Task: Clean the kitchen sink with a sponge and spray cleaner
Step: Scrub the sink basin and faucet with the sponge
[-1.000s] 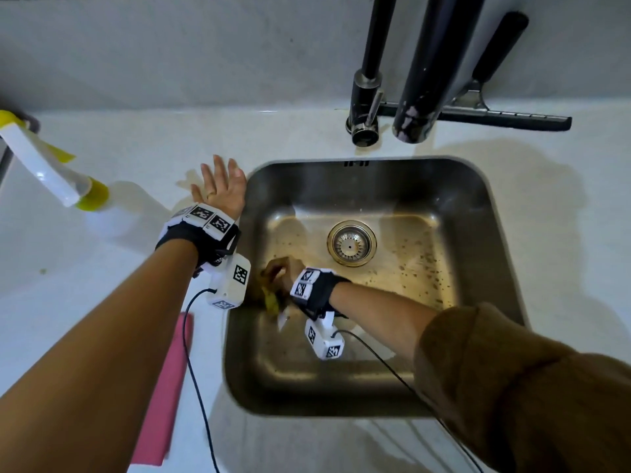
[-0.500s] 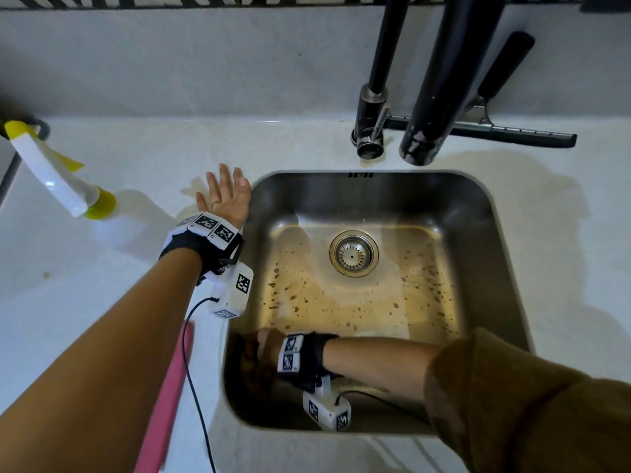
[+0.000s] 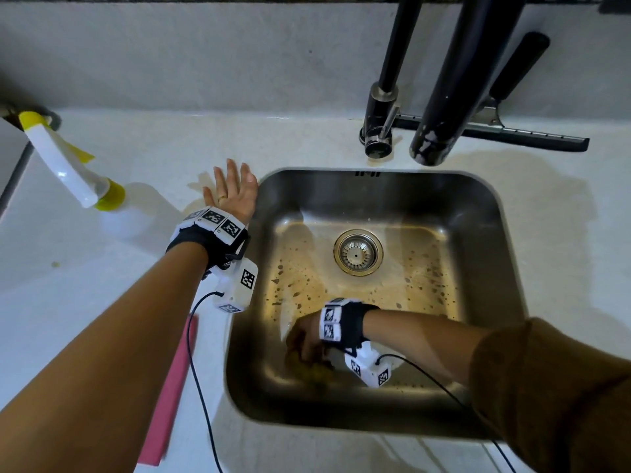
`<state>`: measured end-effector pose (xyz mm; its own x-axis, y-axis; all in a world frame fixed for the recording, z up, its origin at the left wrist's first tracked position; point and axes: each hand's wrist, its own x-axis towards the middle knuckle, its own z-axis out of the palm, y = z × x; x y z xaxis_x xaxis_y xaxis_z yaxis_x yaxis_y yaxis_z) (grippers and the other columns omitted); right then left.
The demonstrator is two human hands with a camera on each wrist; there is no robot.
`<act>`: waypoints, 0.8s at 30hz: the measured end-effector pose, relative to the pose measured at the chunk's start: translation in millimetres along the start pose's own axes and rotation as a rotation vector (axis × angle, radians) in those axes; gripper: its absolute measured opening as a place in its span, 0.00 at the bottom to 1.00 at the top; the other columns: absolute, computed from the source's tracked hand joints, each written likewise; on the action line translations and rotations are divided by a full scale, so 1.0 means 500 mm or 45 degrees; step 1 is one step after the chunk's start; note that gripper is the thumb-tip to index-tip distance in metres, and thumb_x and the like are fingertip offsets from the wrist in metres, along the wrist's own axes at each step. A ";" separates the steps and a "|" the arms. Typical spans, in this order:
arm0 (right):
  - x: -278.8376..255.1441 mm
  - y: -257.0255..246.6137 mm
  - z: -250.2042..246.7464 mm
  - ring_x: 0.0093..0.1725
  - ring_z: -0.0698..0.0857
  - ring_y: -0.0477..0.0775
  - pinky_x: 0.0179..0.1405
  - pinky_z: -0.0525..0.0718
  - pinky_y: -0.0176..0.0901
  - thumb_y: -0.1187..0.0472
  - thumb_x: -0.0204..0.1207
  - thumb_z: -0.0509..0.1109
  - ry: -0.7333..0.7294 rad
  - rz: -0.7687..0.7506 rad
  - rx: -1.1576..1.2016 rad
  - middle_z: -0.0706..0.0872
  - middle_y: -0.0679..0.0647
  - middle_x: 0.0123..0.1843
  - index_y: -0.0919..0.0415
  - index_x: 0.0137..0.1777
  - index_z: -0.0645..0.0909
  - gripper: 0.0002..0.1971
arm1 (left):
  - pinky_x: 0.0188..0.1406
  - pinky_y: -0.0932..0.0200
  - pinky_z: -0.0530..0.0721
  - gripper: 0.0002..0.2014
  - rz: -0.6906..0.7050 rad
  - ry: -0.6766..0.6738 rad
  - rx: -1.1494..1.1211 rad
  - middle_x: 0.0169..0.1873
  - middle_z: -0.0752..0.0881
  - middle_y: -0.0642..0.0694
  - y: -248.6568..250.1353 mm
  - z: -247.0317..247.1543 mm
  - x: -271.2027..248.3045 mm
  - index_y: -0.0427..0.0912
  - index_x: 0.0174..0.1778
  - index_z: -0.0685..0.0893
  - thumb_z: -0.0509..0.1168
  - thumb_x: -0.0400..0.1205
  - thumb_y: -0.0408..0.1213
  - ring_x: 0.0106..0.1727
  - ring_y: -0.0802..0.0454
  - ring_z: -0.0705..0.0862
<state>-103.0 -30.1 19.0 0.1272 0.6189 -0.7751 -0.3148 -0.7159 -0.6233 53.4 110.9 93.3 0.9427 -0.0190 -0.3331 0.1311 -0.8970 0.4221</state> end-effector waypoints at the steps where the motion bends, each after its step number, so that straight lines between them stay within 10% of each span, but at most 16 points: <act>1: -0.008 0.011 -0.020 0.53 0.85 0.62 0.47 0.84 0.44 0.67 0.77 0.67 0.139 -0.033 0.104 0.83 0.60 0.54 0.67 0.65 0.77 0.17 | 0.79 0.41 0.29 0.29 0.004 0.002 0.013 0.84 0.40 0.48 0.001 0.000 -0.002 0.45 0.84 0.44 0.31 0.87 0.52 0.84 0.48 0.35; 5: -0.038 0.018 -0.089 0.37 0.85 0.51 0.23 0.80 0.34 0.69 0.76 0.65 0.723 -0.074 0.626 0.81 0.60 0.47 0.58 0.64 0.76 0.17 | 0.80 0.41 0.30 0.28 0.028 -0.003 0.061 0.84 0.39 0.47 0.004 0.001 -0.008 0.45 0.84 0.44 0.31 0.88 0.51 0.84 0.47 0.35; 10: -0.097 0.027 -0.158 0.43 0.81 0.60 0.37 0.82 0.47 0.68 0.66 0.66 1.071 -0.224 0.984 0.79 0.59 0.39 0.54 0.43 0.79 0.09 | 0.80 0.44 0.32 0.29 0.076 0.131 0.341 0.83 0.35 0.42 0.008 0.018 -0.027 0.43 0.84 0.41 0.40 0.89 0.49 0.83 0.43 0.33; 14: -0.164 0.024 -0.183 0.44 0.80 0.59 0.44 0.79 0.50 0.73 0.72 0.63 1.152 -0.318 1.116 0.79 0.59 0.40 0.55 0.46 0.78 0.12 | 0.79 0.39 0.57 0.26 0.410 0.359 0.314 0.75 0.65 0.31 0.053 0.051 -0.079 0.33 0.75 0.67 0.55 0.82 0.41 0.76 0.30 0.63; 17: -0.212 0.025 -0.188 0.35 0.79 0.53 0.31 0.78 0.41 0.74 0.75 0.60 1.203 -0.330 1.147 0.77 0.56 0.38 0.56 0.54 0.73 0.14 | 0.66 0.45 0.72 0.18 0.600 0.089 0.117 0.62 0.74 0.32 0.123 0.102 -0.105 0.31 0.65 0.74 0.51 0.85 0.39 0.63 0.33 0.74; 20: -0.250 0.046 -0.187 0.36 0.80 0.54 0.34 0.80 0.43 0.74 0.77 0.60 1.167 -0.391 1.242 0.78 0.57 0.39 0.56 0.57 0.72 0.15 | 0.73 0.53 0.68 0.24 0.312 -0.489 -0.351 0.68 0.77 0.34 0.190 0.163 -0.110 0.33 0.69 0.74 0.50 0.87 0.49 0.71 0.38 0.75; 24: -0.311 0.105 -0.182 0.30 0.83 0.50 0.33 0.84 0.39 0.76 0.77 0.62 1.251 -0.423 1.151 0.81 0.56 0.35 0.59 0.51 0.75 0.11 | 0.60 0.45 0.84 0.20 -0.039 -0.736 -1.076 0.60 0.81 0.36 0.248 0.231 -0.109 0.33 0.66 0.76 0.57 0.86 0.45 0.58 0.41 0.82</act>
<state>-53.8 -193.2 97.3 0.8037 -0.0341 -0.5941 -0.5877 0.1114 -0.8014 -17.0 -50.1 66.3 0.6726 -0.4115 -0.6150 0.5370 -0.3005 0.7883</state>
